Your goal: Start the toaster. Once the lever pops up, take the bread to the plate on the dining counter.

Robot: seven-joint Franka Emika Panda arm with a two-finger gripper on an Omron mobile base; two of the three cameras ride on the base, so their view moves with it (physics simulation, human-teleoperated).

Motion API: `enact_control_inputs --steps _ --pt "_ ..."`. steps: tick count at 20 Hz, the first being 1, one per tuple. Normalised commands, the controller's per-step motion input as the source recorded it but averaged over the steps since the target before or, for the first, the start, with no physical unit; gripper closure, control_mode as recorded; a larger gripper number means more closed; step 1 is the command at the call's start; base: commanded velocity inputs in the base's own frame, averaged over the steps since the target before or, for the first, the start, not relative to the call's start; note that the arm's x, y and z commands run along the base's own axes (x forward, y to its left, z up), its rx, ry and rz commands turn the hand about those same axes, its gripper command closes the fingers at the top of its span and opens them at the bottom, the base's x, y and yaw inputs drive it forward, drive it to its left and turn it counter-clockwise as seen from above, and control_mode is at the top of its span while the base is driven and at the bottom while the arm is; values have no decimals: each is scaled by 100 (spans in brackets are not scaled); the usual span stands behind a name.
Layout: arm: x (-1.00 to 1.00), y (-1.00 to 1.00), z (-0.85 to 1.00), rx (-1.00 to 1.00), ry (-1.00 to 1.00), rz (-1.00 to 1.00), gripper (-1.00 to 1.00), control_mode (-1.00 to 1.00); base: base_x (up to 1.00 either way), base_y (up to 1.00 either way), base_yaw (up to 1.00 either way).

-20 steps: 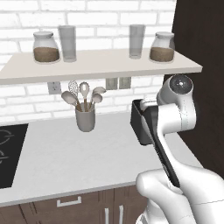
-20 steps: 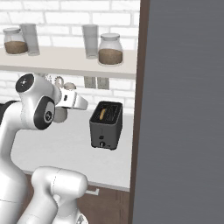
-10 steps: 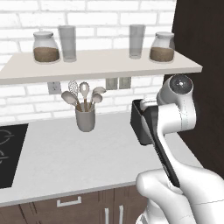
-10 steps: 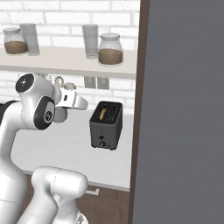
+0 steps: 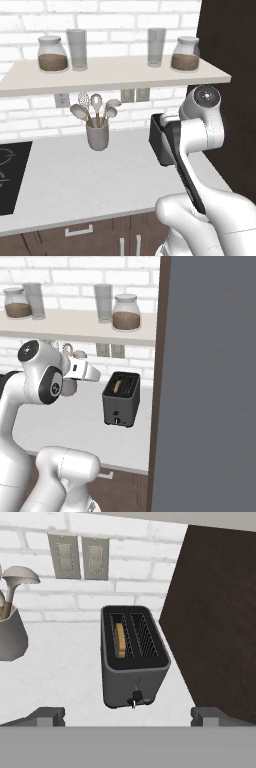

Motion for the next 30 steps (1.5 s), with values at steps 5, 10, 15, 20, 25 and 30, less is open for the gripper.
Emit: enact_control_inputs --steps 5,10,15,20,25,30 --pt "0 0 0 0 0 0 -100 -100 0 0 0" --pt "0 0 0 0 0 0 -100 -100 0 0 0" --pt "0 0 0 0 0 0 -100 -100 0 0 0" --pt "0 0 0 0 0 0 -100 -100 0 0 0" --pt "0 0 0 0 0 0 -100 -100 0 0 0" --pt "0 0 0 0 0 0 -100 -100 0 0 0"
